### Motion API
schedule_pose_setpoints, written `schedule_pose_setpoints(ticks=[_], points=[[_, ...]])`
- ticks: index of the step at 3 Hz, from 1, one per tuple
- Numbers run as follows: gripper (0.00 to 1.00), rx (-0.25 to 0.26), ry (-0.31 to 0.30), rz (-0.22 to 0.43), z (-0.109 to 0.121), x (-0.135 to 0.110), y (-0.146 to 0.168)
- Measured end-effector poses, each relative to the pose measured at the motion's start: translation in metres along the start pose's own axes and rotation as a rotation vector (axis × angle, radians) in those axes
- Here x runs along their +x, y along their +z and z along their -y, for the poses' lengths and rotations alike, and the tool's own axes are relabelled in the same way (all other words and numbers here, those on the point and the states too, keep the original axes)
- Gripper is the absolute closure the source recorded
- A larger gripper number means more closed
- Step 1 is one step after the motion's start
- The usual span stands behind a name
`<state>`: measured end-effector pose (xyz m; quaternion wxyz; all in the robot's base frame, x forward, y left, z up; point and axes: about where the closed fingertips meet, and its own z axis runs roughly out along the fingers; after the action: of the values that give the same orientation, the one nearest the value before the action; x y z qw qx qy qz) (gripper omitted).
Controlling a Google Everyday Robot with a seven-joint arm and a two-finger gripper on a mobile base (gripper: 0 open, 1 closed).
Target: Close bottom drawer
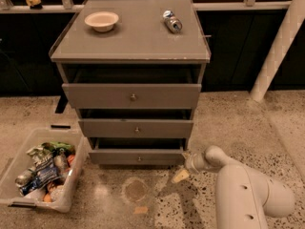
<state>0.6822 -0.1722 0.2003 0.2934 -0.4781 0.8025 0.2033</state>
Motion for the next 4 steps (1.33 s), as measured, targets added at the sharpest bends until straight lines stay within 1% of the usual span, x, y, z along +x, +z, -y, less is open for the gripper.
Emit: schedule_pose_setpoints(ticks=[1, 2, 3, 4], points=[[0.00, 0.061, -0.014, 0.017, 0.036, -0.023, -0.007], [0.00, 0.096, -0.046, 0.025, 0.062, -0.051, -0.017], [0.00, 0.097, -0.047, 0.026, 0.062, -0.052, -0.017], [0.00, 0.102, -0.046, 0.004, 0.052, -0.048, -0.018]])
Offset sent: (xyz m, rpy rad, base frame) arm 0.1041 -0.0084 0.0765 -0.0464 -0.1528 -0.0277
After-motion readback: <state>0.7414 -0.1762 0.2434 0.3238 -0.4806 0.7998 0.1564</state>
